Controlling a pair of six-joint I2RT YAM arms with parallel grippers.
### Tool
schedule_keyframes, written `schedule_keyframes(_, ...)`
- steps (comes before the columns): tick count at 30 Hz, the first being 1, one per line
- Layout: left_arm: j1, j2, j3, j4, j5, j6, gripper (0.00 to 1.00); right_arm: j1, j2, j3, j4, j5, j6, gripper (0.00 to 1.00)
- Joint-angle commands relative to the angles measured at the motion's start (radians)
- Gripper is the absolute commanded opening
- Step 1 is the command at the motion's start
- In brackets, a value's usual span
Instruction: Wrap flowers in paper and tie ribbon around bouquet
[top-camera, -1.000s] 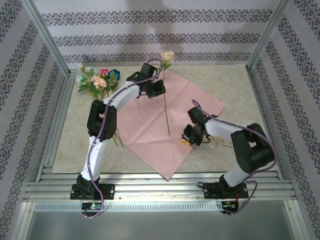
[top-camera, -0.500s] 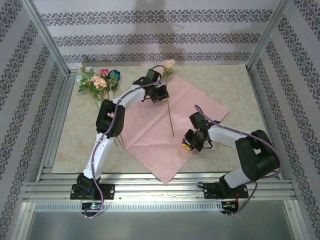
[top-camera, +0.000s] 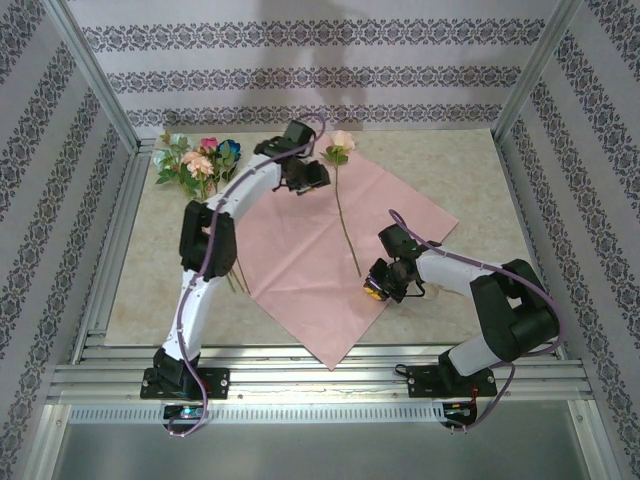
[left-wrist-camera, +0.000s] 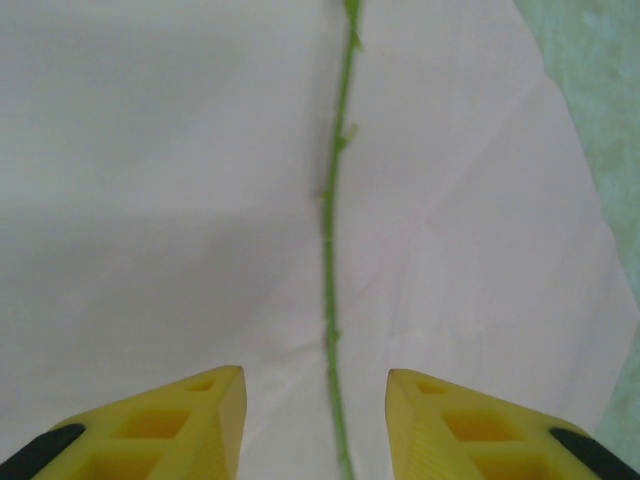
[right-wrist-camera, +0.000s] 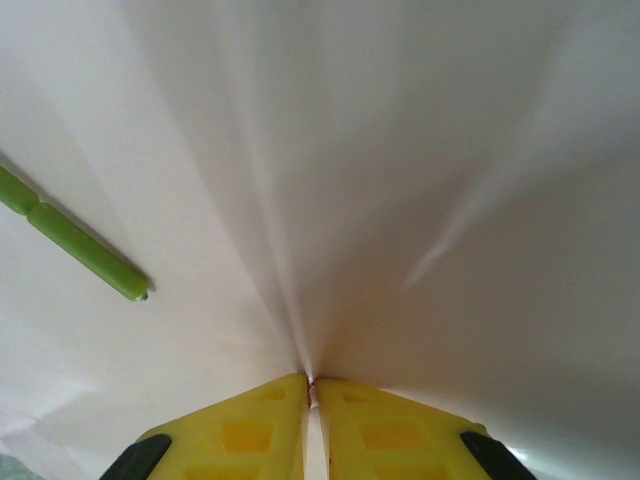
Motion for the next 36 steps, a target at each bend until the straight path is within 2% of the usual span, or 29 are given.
schedule_keyframes(1, 0.127, -0.083, -0.026, -0.255, -0.179, 0.094, 0.38, 0.018, 0.068, -0.051, -0.116, 0.029, 0.008, 0.15)
schedule_keyframes(3, 0.188, -0.076, -0.030, -0.316, -0.216, 0.132, 0.38, 0.018, 0.073, -0.048, -0.111, 0.027, 0.008, 0.15)
schedule_keyframes(7, 0.273, -0.056, -0.047, -0.302, -0.255, 0.211, 0.38, 0.018, 0.075, -0.041, -0.107, 0.026, 0.009, 0.15)
schedule_keyframes(14, 0.308, 0.081, 0.091, -0.330, -0.397, 0.299, 0.39, 0.018, 0.075, -0.036, -0.114, 0.026, 0.009, 0.15)
schedule_keyframes(18, 0.314, 0.125, 0.094, -0.300, -0.376, 0.311, 0.39, 0.016, 0.072, -0.031, -0.121, 0.030, 0.010, 0.15)
schedule_keyframes(27, 0.313, 0.166, 0.083, -0.294, -0.442, 0.329, 0.30, 0.017, 0.082, -0.014, -0.134, 0.030, 0.005, 0.15)
schedule_keyframes(33, 0.313, 0.177, 0.046, -0.247, -0.428, 0.357, 0.15, 0.016, 0.099, 0.008, -0.146, 0.028, -0.004, 0.15)
schedule_keyframes(36, 0.314, 0.179, 0.045, -0.243, -0.435, 0.368, 0.11, 0.017, 0.106, 0.014, -0.149, 0.027, -0.008, 0.15)
